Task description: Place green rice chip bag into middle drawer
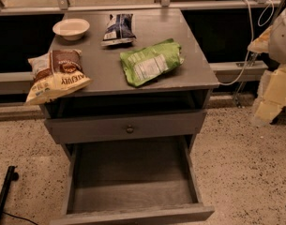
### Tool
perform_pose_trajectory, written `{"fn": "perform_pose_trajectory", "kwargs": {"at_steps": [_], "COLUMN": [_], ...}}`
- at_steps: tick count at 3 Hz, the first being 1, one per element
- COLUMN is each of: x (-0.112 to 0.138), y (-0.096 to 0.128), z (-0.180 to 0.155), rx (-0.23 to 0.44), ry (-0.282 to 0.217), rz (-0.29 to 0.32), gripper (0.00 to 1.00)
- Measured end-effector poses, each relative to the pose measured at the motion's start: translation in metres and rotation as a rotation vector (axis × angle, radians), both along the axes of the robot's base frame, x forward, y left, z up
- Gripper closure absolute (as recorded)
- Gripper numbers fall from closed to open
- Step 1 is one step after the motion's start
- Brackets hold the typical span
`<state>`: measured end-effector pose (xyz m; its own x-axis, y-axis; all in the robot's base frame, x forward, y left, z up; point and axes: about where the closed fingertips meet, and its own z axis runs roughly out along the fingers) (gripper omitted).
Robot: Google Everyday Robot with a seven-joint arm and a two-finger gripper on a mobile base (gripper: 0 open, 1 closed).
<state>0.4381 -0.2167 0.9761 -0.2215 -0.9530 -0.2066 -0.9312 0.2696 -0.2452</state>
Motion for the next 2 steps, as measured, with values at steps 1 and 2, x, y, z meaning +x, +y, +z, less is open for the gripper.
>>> {"fn": "perform_pose_trajectory", "kwargs": {"at_steps": [1, 2], "x": [0.000, 0.048], "y": [0.000, 0.003], "z": [0.000, -0.002], "rx": [0.000, -0.041], "ry": [0.000, -0.071], "rz": [0.000, 0.051], "gripper": [0.00, 0.00]}}
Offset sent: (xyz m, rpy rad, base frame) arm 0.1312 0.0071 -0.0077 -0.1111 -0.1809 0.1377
